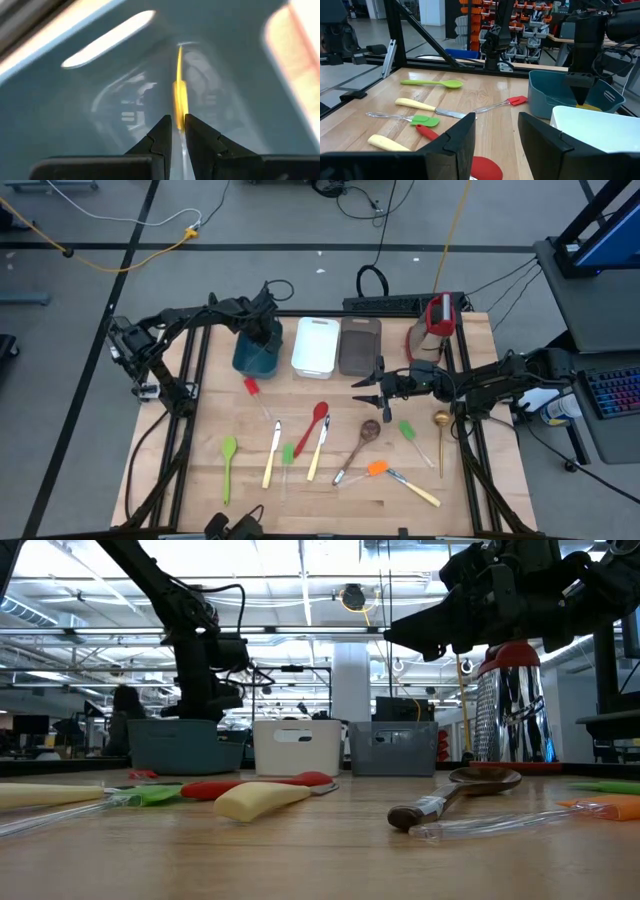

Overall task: Pick & Place Kitchen Items
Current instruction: Put the yellow spatula into the blue bin, then put the red spatula into the blue bin

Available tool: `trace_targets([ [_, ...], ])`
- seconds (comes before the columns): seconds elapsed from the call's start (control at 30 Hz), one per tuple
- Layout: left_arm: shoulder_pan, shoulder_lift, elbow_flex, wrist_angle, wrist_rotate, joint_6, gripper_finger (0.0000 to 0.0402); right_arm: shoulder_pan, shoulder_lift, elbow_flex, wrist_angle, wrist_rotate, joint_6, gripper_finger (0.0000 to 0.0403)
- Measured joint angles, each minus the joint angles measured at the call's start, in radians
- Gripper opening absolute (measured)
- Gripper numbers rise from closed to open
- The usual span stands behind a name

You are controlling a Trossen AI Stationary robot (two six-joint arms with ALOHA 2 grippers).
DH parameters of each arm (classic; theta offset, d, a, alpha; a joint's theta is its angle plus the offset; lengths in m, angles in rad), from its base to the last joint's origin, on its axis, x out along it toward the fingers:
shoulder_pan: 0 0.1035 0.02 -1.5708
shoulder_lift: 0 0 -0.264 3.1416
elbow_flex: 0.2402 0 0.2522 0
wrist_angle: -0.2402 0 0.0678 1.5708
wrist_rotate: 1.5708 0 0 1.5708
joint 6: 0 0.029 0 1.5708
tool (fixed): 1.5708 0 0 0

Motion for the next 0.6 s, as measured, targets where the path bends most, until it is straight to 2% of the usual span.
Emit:
trace_targets([
  [0.17,0.000,0.000,0.000,-0.018,-0.077,0.000,0.0058,0.000,0.000,0.000,0.000,0.000,0.000,0.0141],
  [0.43,0.000,0.000,0.000,-0.017,-0.079,0.009,0.0061,0.000,0.000,0.000,0.000,0.000,0.000,0.0141],
  [0.6,0.000,0.000,0.000,-0.016,-0.067,0.006,0.0089,0.000,0.000,0.000,0.000,0.000,0.000,0.0141],
])
